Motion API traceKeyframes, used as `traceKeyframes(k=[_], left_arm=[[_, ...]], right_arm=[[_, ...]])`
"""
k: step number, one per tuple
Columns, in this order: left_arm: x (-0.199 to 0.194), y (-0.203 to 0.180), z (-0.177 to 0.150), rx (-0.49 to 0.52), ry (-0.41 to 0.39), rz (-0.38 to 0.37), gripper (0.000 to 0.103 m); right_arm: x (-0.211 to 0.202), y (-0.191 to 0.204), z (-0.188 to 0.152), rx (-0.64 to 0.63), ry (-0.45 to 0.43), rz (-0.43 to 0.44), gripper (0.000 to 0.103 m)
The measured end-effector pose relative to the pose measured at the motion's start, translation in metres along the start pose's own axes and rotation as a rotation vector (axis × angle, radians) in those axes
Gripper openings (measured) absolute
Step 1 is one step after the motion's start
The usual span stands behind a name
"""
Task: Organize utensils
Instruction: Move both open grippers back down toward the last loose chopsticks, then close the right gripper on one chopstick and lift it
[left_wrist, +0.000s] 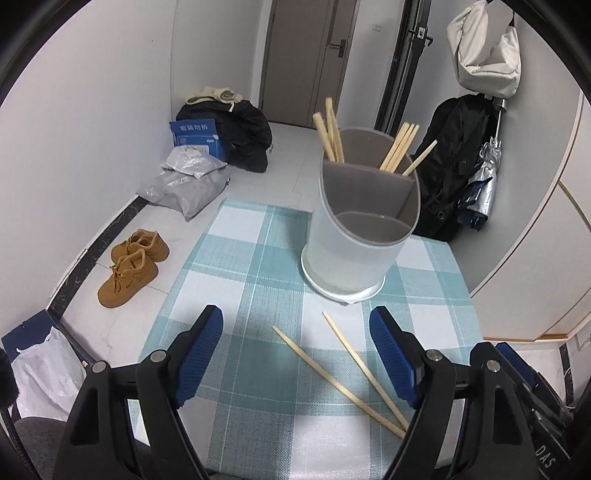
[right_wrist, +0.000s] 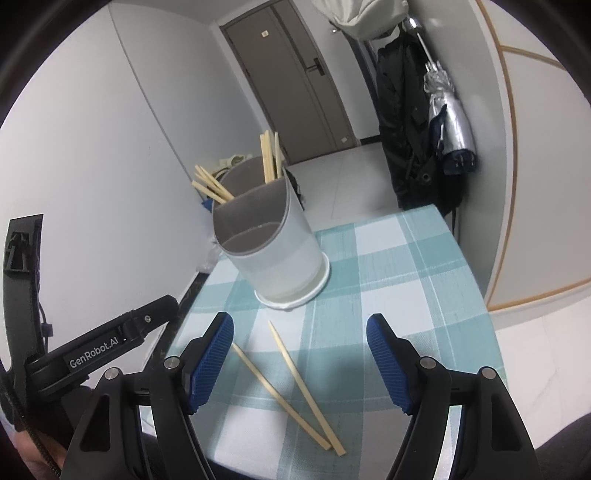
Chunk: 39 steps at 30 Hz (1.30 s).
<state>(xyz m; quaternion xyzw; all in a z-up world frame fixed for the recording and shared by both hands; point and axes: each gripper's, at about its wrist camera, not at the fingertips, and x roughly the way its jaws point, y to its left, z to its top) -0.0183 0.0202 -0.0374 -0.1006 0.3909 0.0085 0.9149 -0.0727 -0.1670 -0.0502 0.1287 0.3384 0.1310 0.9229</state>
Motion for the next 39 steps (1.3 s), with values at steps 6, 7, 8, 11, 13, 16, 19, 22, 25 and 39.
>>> traceKeyframes(k=[6, 7, 8, 11, 13, 16, 19, 22, 25, 39], left_arm=[[0.024, 0.015, -0.010, -0.025, 0.052, -0.002, 0.078], [0.027, 0.017, -0.012, -0.029, 0.060, -0.002, 0.078], [0.029, 0.020, -0.013, -0.031, 0.065, -0.002, 0.078], [0.035, 0.029, -0.014, -0.044, 0.073, 0.004, 0.078], [0.038, 0.036, -0.013, -0.065, 0.082, 0.004, 0.078], [0.041, 0.042, -0.010, -0.083, 0.086, 0.008, 0.078], [0.043, 0.048, -0.006, -0.099, 0.089, 0.006, 0.078], [0.044, 0.055, -0.002, -0.115, 0.090, 0.008, 0.078], [0.046, 0.064, 0.000, -0.152, 0.107, -0.013, 0.078], [0.050, 0.087, 0.005, -0.260, 0.116, 0.037, 0.078]], right_arm=[[0.019, -0.001, -0.003, -0.036, 0.073, -0.010, 0.074], [0.022, 0.000, -0.003, -0.046, 0.084, -0.012, 0.074], [0.027, 0.001, -0.002, -0.065, 0.100, -0.014, 0.074], [0.043, 0.010, -0.001, -0.153, 0.147, -0.016, 0.071], [0.055, 0.016, -0.001, -0.210, 0.181, -0.012, 0.067], [0.071, 0.023, -0.001, -0.259, 0.230, -0.002, 0.063], [0.091, 0.031, 0.001, -0.300, 0.273, 0.018, 0.058], [0.113, 0.042, 0.003, -0.353, 0.316, 0.033, 0.053], [0.130, 0.052, 0.004, -0.395, 0.354, 0.043, 0.046], [0.175, 0.075, -0.016, -0.558, 0.450, 0.035, 0.029]])
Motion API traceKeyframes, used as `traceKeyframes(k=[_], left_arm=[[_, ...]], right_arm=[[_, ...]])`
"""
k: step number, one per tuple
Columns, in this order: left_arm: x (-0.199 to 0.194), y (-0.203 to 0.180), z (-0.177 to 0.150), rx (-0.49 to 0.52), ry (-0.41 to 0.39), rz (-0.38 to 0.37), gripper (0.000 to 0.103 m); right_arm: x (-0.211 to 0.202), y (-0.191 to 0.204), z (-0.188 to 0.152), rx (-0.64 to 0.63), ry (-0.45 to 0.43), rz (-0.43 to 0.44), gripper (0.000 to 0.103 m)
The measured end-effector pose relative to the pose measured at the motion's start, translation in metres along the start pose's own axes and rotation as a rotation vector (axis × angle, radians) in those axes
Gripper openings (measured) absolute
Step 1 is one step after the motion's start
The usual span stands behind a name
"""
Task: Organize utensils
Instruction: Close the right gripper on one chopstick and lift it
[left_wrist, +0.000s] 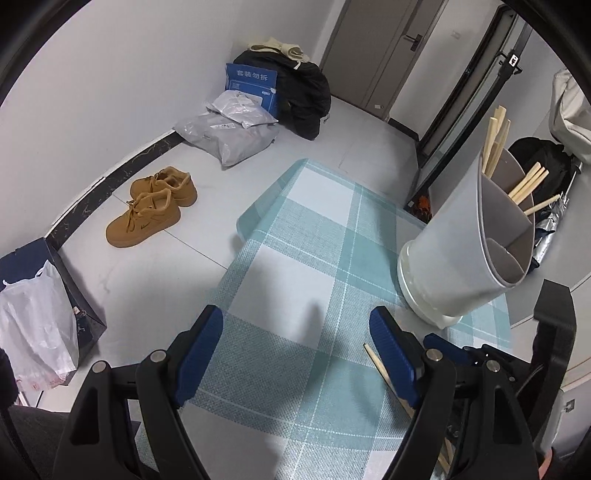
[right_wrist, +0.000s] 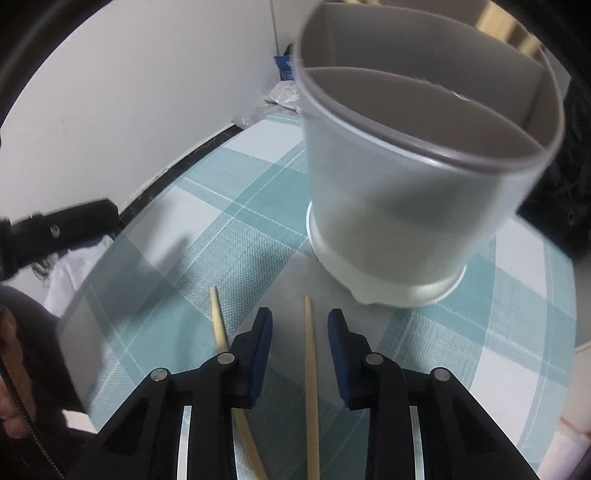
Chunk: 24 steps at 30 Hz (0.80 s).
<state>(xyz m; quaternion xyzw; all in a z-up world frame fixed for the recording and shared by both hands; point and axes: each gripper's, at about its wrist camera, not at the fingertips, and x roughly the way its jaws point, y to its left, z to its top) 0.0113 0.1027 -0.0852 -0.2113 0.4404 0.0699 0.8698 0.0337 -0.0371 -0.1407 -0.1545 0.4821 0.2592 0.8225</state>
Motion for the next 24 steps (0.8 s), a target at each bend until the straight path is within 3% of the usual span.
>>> traceKeyframes(k=[4, 9, 17, 24], left_arm=[[0.001, 0.002, 0.001, -0.010, 0.005, 0.003, 0.078], [0.001, 0.006, 0.001, -0.028, 0.013, 0.006, 0.078], [0.003, 0.012, 0.002, -0.048, 0.029, 0.010, 0.078], [0.010, 0.008, -0.003, -0.041, 0.072, 0.003, 0.078]], right_arm=[[0.002, 0.006, 0.000, -0.026, -0.004, -0.039, 0.021], [0.001, 0.015, 0.000, -0.059, -0.008, -0.051, 0.003], [-0.005, 0.005, 0.000, -0.022, -0.017, -0.031, 0.003], [-0.035, -0.010, -0.004, 0.038, -0.075, 0.001, 0.003]])
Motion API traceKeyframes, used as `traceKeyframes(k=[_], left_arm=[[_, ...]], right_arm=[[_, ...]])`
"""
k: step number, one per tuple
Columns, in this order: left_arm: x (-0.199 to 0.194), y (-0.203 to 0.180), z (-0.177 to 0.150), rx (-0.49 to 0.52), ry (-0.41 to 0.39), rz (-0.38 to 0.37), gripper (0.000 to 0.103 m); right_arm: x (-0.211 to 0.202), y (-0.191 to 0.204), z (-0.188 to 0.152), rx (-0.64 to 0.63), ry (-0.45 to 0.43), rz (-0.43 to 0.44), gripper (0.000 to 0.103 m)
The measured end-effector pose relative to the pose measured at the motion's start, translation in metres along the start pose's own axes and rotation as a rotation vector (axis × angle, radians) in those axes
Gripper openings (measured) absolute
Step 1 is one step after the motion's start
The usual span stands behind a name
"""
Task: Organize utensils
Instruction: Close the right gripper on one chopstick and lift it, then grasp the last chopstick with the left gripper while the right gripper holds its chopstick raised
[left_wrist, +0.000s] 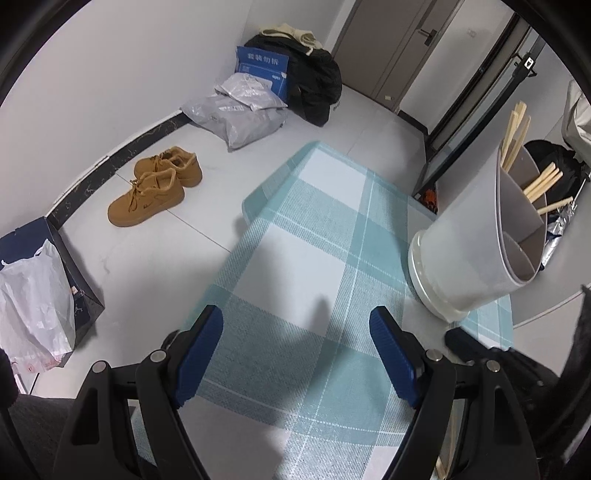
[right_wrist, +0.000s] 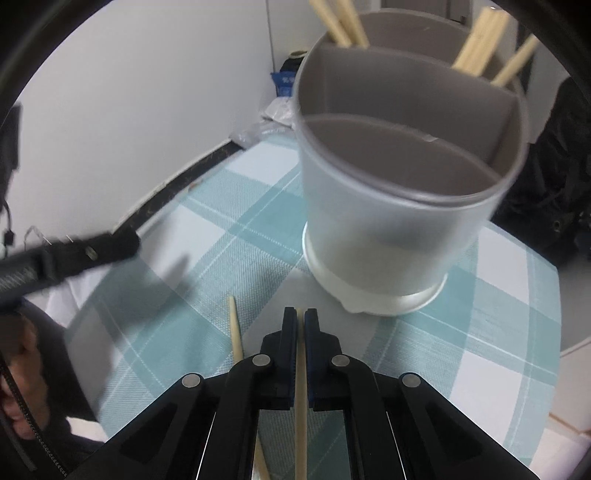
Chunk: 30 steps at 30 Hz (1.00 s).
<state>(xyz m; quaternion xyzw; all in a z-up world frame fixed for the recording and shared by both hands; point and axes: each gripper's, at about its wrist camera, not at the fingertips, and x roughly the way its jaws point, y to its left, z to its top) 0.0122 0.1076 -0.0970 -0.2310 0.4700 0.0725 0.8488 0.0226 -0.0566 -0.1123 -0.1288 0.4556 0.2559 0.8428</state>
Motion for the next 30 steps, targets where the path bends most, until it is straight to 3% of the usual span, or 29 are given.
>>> traceKeyframes(k=[9, 19, 24, 30], left_arm=[[0.009, -0.006, -0.011, -0.007, 0.080, -0.025, 0.078], [0.010, -0.024, -0.025, 0.047, 0.121, 0.001, 0.078], [0.013, -0.042, -0.030, 0.112, 0.146, 0.014, 0.078], [0.026, -0.066, -0.028, 0.190, 0.207, 0.030, 0.078]], right_arm=[[-0.051, -0.041, -0.013, 0.161, -0.110, 0.031, 0.003], [-0.090, -0.105, -0.046, 0.496, -0.264, 0.108, 0.003], [-0.089, -0.139, -0.067, 0.676, -0.312, 0.161, 0.003], [-0.086, -0.159, -0.086, 0.792, -0.312, 0.158, 0.003]])
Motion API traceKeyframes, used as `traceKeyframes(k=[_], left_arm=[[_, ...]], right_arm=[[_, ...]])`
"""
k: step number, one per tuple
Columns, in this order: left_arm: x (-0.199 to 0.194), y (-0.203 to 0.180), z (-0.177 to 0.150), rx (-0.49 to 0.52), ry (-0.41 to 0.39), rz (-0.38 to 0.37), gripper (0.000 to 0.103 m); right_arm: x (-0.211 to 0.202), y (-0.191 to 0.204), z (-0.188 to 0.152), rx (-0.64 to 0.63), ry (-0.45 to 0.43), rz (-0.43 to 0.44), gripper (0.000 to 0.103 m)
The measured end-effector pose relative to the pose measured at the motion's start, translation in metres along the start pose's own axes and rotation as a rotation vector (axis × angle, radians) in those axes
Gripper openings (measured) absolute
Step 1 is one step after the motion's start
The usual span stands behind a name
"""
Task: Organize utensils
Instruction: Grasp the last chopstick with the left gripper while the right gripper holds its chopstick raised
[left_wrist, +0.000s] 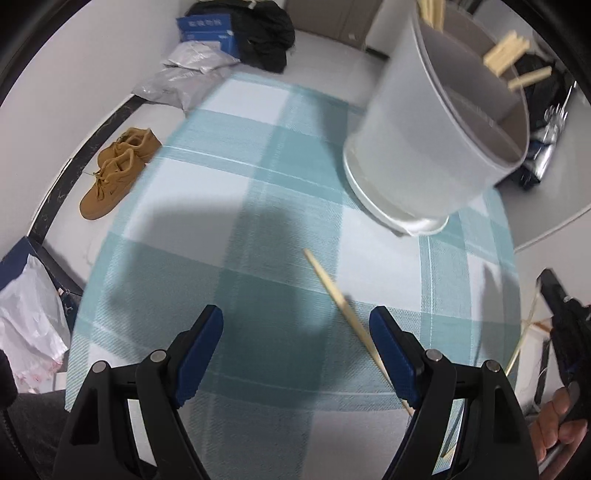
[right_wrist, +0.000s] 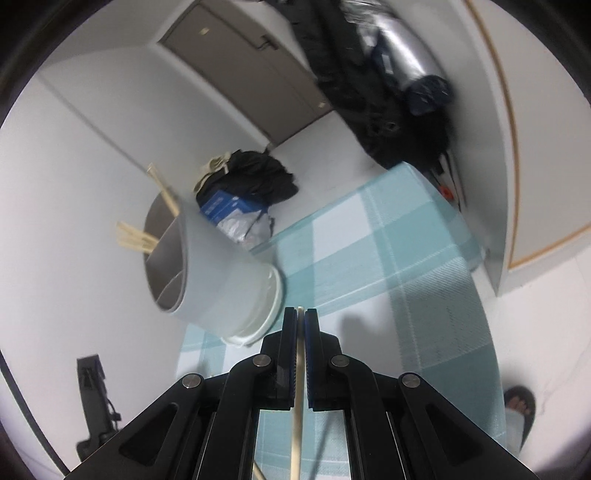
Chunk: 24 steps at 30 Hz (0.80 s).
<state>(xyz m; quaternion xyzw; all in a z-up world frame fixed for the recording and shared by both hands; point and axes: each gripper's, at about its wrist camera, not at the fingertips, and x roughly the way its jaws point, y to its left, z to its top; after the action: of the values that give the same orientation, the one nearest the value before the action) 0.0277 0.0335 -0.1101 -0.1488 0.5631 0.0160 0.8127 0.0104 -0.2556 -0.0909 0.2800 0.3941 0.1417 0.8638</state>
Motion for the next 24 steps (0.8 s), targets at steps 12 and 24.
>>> traceKeyframes(k=[12, 24], left_arm=[[0.019, -0.009, 0.018, -0.062, 0.041, 0.170, 0.072], [0.025, -0.032, 0.018, -0.080, 0.045, 0.271, 0.015]], right_arm=[[-0.011, -0.013, 0.012, 0.081, -0.074, 0.068, 0.003], [-0.016, -0.012, 0.013, 0.066, -0.080, 0.079, 0.003]])
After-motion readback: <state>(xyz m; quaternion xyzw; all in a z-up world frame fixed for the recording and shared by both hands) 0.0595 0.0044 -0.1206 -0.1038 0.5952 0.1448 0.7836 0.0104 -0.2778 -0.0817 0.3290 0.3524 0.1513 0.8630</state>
